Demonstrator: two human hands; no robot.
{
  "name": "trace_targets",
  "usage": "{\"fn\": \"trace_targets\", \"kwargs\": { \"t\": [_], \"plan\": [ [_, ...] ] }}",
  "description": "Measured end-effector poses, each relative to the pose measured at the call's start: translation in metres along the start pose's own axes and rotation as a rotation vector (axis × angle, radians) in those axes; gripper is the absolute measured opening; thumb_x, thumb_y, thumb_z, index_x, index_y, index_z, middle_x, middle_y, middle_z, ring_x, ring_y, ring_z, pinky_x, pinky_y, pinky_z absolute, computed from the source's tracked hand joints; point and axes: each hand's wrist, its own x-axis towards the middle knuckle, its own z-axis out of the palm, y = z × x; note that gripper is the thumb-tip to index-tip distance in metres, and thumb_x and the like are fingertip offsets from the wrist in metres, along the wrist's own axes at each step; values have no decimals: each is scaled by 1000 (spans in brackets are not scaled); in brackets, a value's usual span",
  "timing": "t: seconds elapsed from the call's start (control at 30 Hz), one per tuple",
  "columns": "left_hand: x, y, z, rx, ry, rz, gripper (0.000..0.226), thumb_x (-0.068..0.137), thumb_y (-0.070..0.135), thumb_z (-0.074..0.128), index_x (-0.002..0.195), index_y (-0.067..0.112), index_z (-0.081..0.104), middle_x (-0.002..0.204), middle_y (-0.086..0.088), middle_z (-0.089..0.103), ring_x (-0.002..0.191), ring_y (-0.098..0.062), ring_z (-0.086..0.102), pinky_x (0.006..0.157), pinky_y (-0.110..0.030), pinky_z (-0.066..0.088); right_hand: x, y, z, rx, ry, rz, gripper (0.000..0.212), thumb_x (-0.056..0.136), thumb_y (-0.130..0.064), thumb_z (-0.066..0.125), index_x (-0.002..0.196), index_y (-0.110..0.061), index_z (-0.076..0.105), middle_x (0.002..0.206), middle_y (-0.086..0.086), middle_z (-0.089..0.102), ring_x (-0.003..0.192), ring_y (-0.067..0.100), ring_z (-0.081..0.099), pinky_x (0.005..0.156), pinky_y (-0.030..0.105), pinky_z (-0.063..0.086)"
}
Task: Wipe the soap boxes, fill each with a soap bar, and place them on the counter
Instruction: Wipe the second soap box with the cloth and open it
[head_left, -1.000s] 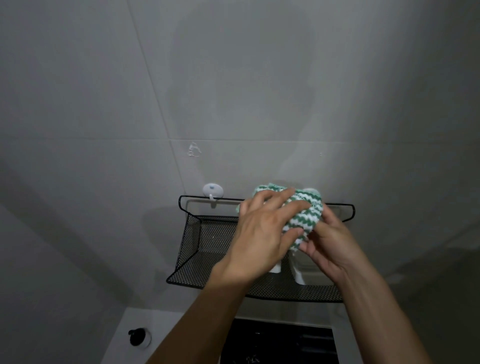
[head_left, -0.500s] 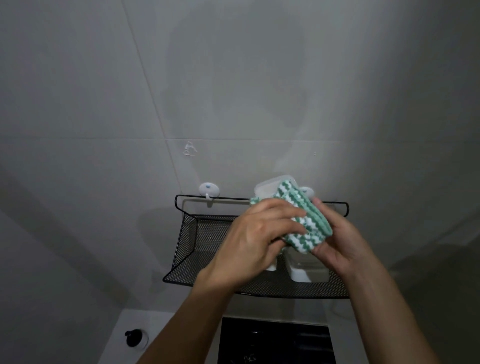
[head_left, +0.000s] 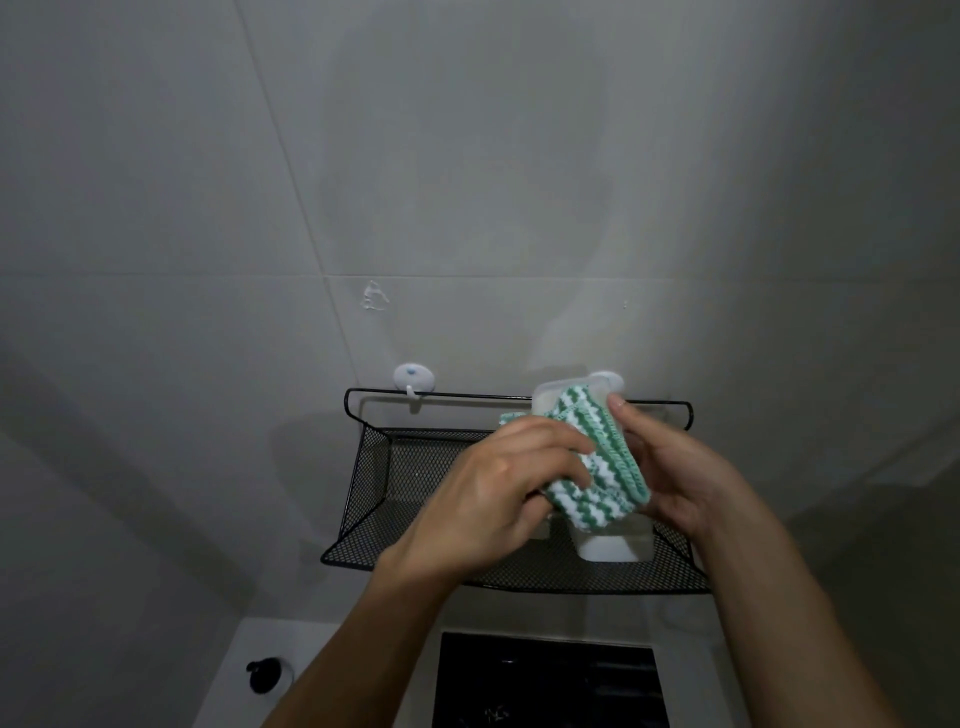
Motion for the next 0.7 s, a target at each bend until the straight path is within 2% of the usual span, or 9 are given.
{"fn": "trace_targets", "kwargs": {
  "t": [0.1, 0.17, 0.23, 0.3, 0.4, 0.47, 0.57, 0.7],
  "plan": [
    [-4, -6, -2, -31, 89, -91, 27, 76, -4, 71, 100, 9, 70, 123, 2, 66, 121, -12, 56, 103, -30, 44, 0, -4, 0, 60, 8, -8, 57, 72, -37, 71, 117, -3, 65, 104, 18, 73, 84, 33, 72, 65, 46, 63],
    [-7, -10, -3, -120, 178, -241, 30, 78, 5, 77, 106, 14, 69, 126, 9, 64, 120, -4, 56, 101, -26, 47, -1, -5, -1, 115, 20, -23, 51, 71, -29, 71, 114, -3, 64, 98, 18, 76, 77, 33, 75, 56, 42, 62],
    [-11, -14, -3, -262, 232, -410, 36, 81, 14, 79, 115, 20, 67, 124, 16, 64, 114, -1, 61, 93, -28, 53, -1, -7, -3, 162, 17, -40, 50, 71, -25, 71, 114, -3, 63, 101, 21, 76, 79, 35, 76, 57, 43, 62],
    [-12, -16, -1, -426, 235, -547, 41, 84, 17, 77, 122, 26, 64, 117, 15, 67, 106, -5, 66, 85, -31, 59, -1, -7, -2, 199, 12, -56, 50, 71, -21, 71, 116, -1, 61, 100, 22, 76, 83, 36, 76, 58, 42, 63],
    [-10, -18, 5, -606, 301, -664, 44, 87, 14, 73, 128, 28, 62, 116, 14, 70, 103, -7, 69, 78, -25, 59, -2, -4, 6, 292, 22, -99, 48, 72, -17, 71, 115, 2, 61, 99, 23, 76, 88, 37, 75, 61, 43, 63],
    [-7, -17, 12, -712, 388, -719, 40, 88, 11, 72, 124, 26, 62, 114, 11, 72, 101, -11, 71, 77, -24, 58, -1, 0, 13, 350, 37, -141, 44, 74, -15, 71, 114, 2, 61, 102, 23, 75, 93, 38, 74, 66, 45, 64],
    [-3, -13, 24, -813, 535, -784, 36, 87, 6, 72, 119, 19, 61, 111, 4, 74, 102, -17, 72, 79, -27, 59, 2, 9, 24, 418, 89, -212, 32, 89, -9, 65, 117, 4, 61, 110, 26, 72, 99, 40, 72, 69, 45, 64],
    [2, -8, 34, -909, 654, -892, 32, 88, 7, 71, 115, 17, 57, 107, -5, 75, 95, -23, 74, 73, -34, 61, 4, 22, 35, 436, 141, -304, 32, 95, -7, 61, 125, 5, 60, 114, 24, 71, 98, 31, 73, 77, 44, 63]
  ]
}}
